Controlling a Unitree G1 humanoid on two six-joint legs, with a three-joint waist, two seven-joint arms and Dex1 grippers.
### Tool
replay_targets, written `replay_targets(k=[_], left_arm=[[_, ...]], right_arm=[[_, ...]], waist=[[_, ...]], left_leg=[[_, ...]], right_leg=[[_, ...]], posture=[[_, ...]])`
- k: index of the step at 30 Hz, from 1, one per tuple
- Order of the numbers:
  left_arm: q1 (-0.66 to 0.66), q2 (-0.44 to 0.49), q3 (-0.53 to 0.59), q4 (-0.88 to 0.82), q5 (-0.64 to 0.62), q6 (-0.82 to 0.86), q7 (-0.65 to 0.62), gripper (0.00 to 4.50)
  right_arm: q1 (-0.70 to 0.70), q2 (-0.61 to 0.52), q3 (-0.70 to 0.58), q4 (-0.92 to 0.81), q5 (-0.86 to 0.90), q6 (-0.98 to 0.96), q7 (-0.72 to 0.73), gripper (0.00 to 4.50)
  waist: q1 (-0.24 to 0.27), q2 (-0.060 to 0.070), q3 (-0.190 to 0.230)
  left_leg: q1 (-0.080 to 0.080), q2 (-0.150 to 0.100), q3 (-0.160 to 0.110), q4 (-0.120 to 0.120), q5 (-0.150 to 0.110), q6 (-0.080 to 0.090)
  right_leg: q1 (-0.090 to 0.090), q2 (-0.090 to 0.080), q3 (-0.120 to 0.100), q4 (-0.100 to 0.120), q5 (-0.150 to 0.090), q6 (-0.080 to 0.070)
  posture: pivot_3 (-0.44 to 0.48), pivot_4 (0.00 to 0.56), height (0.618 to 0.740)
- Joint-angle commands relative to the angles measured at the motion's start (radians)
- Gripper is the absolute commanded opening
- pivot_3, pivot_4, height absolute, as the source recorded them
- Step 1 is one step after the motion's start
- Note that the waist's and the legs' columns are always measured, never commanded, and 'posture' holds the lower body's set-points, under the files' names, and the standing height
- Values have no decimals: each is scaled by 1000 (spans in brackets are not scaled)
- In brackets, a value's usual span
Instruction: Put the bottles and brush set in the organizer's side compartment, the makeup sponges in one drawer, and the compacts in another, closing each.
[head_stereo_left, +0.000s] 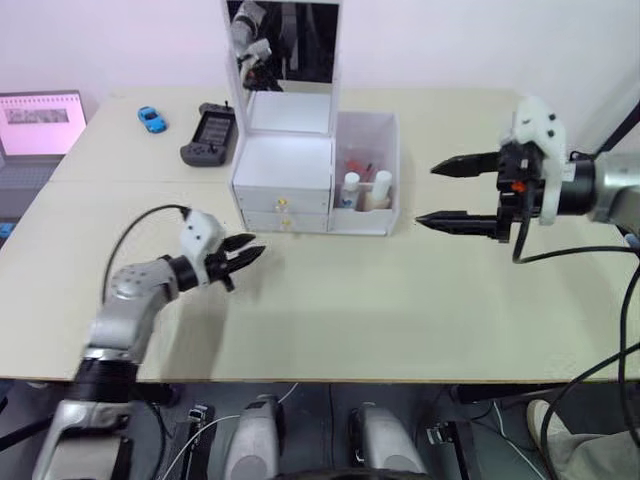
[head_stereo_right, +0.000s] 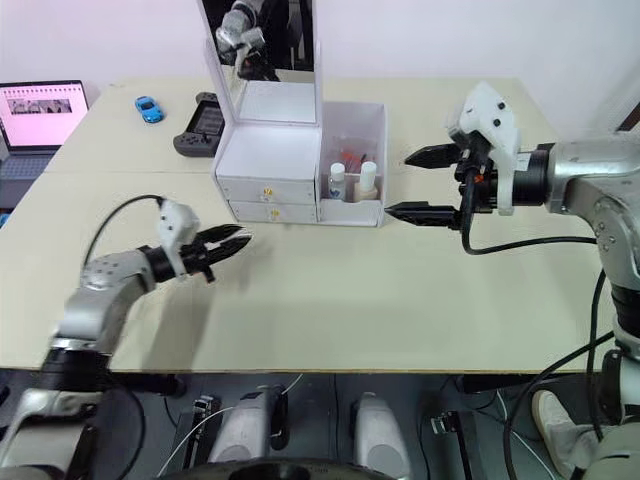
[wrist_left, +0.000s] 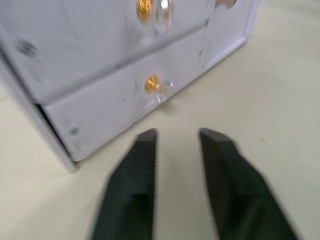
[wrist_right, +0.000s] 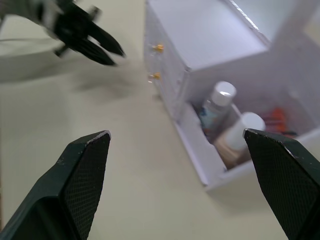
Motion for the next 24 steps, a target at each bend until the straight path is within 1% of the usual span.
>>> replay_targets(k=[1,3,6,10,13,16,19,21,24], left_arm=[[52,41,174,-47,-126,77,10,3547],[109,70,257,-27,-143,71,4,4435],[165,113,359,-7,-144,57,22,4435],[199,154,424,-20,-116,43,60,4435],[230,201,440,-6,-56,33,97,4435],[268,222,449,-4,-27,14,100,4435],[291,223,457,3,2,-11,119,4435],[293,216,466,14,8,-42,125,4435],[285,211,460,18,5,-46,138,4435]], right_arm=[[81,49,-155,101,-1,-125,-28,4500],[145,62,-225,186,-17,-207,-18,4500],[239,67,-293,306,-55,-316,-16,4500],[345,79,-302,415,-106,-452,15,4500],[391,127,-297,493,-162,-592,-31,4500],[399,178,-305,530,-161,-646,-57,4500],[390,228,-325,563,-187,-738,-138,4500],[386,235,-329,577,-154,-734,-109,4500],[384,236,-319,584,-169,-766,-114,4500]], waist=[[-3,0,0],[-6,0,0],[-5,0,0],[-5,0,0],[-8,0,0],[-12,1,0],[-13,1,0],[-10,1,0],[-5,1,0]], left_leg=[[0,0,0,0,0,0],[0,0,1,0,0,0],[0,-1,2,0,0,0],[1,-1,0,1,0,0],[1,-1,1,1,0,0],[1,-1,2,0,0,0],[1,0,2,-1,0,0],[1,0,2,-1,0,0],[1,-1,2,0,0,0]], right_leg=[[1,0,0,-1,0,0],[2,-1,0,-2,0,1],[1,0,1,-3,1,4],[2,0,0,-2,0,2],[3,1,0,-2,0,1],[2,1,1,-2,1,3],[1,1,1,-1,1,4],[1,1,1,-1,1,4],[2,0,1,-2,1,2]], posture=[[0,150,739],[0,150,739],[0,150,739],[0,150,739],[0,150,739],[0,150,739],[0,150,739],[0,150,739],[0,150,739]])
